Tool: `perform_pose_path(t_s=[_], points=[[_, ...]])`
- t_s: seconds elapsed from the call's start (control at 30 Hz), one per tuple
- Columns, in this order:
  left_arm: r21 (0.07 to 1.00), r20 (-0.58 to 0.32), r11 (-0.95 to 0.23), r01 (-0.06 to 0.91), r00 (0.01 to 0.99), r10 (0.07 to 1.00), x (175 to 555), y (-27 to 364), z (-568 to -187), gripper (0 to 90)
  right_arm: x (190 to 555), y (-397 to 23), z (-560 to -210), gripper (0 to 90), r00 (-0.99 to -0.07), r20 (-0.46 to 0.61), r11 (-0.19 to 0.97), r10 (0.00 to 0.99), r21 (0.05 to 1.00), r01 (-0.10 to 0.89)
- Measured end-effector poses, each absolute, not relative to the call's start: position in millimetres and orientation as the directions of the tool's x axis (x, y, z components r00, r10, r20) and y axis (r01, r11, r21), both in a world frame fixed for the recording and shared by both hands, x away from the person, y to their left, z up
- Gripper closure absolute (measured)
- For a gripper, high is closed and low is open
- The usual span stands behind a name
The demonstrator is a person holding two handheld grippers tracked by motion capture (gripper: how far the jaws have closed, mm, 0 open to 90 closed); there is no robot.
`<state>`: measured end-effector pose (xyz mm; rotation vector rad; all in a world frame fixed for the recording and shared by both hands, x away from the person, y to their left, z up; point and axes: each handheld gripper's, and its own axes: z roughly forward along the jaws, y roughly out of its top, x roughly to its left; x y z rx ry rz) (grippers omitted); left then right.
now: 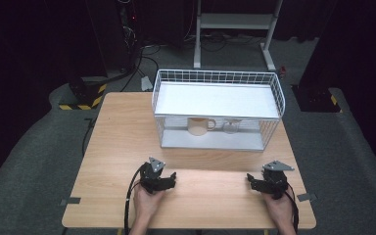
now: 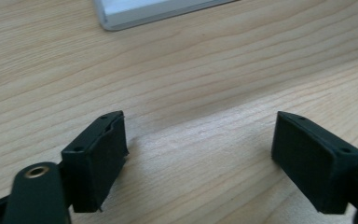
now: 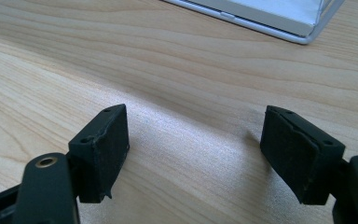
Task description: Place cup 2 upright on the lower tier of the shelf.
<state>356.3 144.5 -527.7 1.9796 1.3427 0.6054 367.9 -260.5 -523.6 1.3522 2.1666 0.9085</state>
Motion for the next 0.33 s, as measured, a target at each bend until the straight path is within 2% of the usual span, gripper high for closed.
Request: perform_pose_path(t_s=[0.33], points=[[0.737, 0.013, -0.256, 0.625, 0.366, 0.930, 356.5, 144.2, -527.9, 17.6, 367.9, -260.5, -523.6, 23.6, -0.434, -0.015, 0.311, 0.901, 0.720, 0.621]])
